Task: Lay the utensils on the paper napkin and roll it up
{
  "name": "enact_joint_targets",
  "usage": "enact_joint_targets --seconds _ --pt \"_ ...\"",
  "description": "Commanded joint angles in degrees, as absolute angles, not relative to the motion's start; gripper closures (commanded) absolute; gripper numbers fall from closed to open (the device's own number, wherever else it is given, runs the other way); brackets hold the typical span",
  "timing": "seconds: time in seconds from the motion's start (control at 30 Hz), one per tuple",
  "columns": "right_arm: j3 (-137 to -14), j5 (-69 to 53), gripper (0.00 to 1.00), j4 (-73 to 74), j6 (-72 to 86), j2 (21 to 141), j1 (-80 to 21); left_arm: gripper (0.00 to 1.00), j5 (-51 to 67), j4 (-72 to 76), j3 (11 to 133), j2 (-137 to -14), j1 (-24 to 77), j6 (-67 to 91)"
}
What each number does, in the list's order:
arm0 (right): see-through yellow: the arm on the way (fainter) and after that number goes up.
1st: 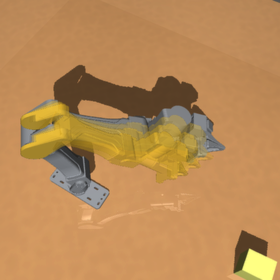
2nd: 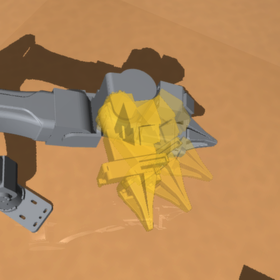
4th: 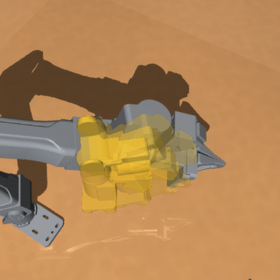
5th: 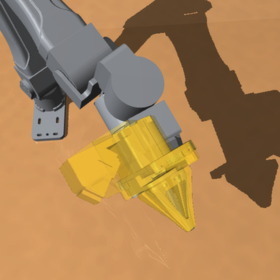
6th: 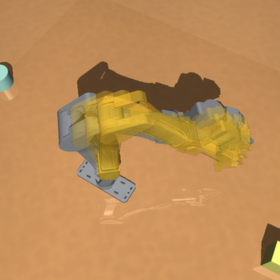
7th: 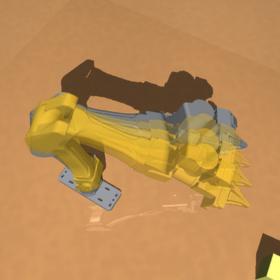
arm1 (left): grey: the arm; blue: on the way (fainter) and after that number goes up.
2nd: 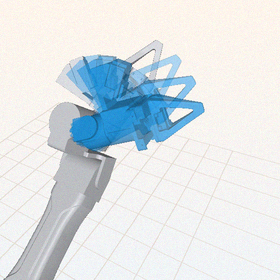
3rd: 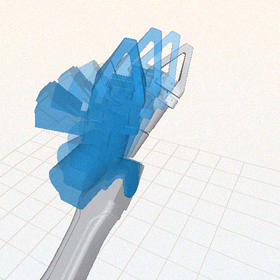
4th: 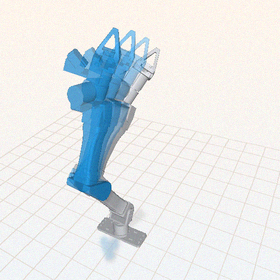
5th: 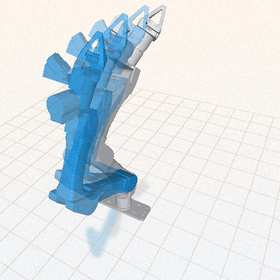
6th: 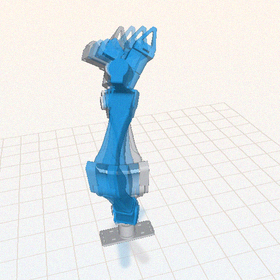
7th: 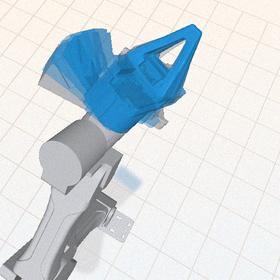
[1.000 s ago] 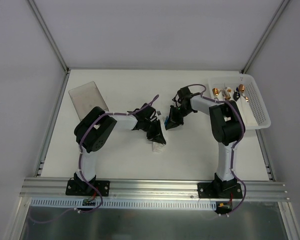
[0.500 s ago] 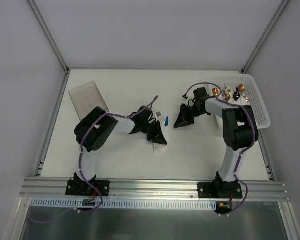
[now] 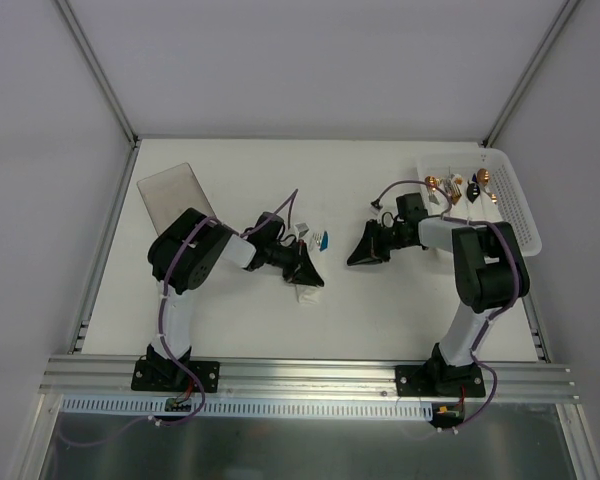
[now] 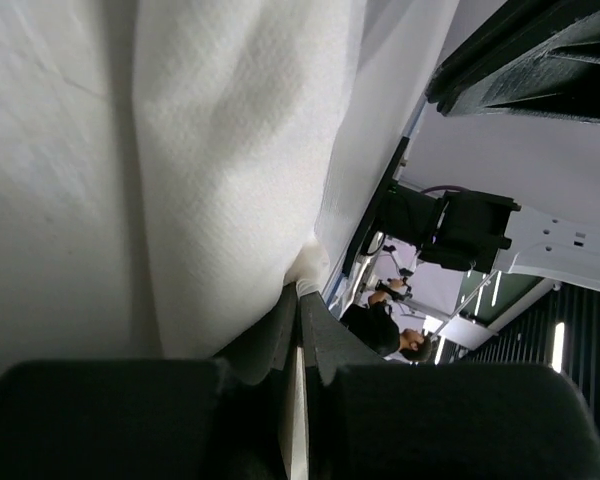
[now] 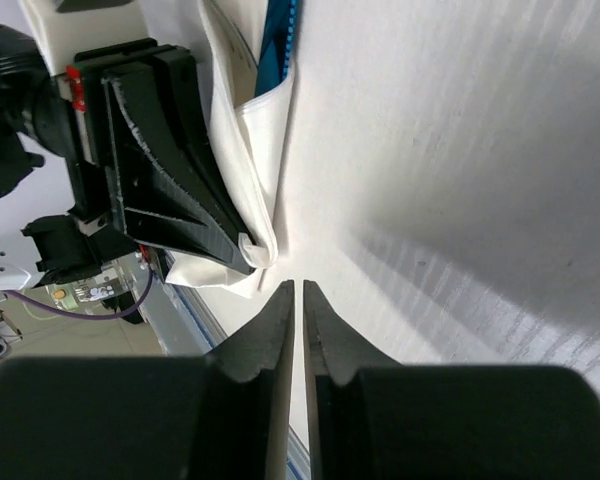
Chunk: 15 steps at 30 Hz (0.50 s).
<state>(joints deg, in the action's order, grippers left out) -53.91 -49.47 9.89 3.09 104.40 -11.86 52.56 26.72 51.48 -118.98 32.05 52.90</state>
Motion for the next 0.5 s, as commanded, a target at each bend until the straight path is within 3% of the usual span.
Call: enact_joint_targets --seconds 0.0,0.47 --pt "-54.49 -52.29 0.9 6.15 5.53 101.25 -11.69 1.0 43.85 22.76 48.51 -124.98 28.74 51.85" --pt "-52.21 -54.32 0.93 0.44 12.65 105.11 -14.85 1.0 46.14 35.14 44.83 -117.78 26.98 57.56"
